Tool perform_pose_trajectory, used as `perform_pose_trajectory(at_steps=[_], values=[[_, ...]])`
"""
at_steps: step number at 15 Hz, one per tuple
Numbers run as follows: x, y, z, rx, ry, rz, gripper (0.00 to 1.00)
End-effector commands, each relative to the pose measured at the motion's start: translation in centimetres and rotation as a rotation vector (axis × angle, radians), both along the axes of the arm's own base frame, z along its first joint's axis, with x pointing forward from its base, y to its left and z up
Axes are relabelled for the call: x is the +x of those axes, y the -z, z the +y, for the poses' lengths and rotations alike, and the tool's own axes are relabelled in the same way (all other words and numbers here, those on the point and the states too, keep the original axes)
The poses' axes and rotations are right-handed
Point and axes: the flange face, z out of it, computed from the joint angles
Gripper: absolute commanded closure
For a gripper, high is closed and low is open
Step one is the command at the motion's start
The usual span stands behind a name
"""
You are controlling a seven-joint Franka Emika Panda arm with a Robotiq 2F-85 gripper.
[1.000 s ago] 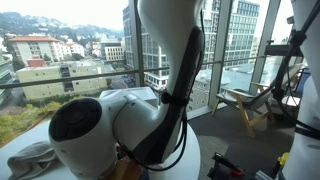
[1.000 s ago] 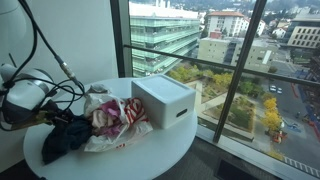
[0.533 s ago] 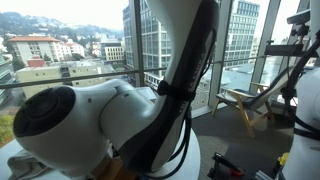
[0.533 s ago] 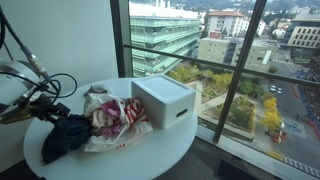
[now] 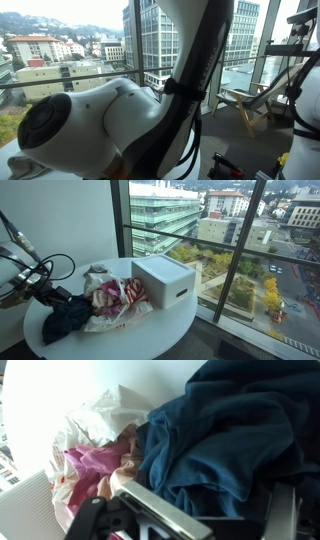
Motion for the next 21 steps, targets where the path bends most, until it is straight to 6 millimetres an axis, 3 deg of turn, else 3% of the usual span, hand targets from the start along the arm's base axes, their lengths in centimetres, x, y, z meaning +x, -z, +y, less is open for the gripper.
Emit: perform_pose_trajectory(at_steps=[1, 9, 16, 21], values=[[-0.2, 0.4, -0.8, 0.054, 0.071, 0.046, 0.0], [1.2, 3.3, -3.5, 0.169, 0.135, 0.093, 0.0], [2.1, 4.4, -2.0, 0.307, 0.071, 0.116, 0.0], [2.1, 6.9, -1.6, 0.269, 0.034, 0.151, 0.0]])
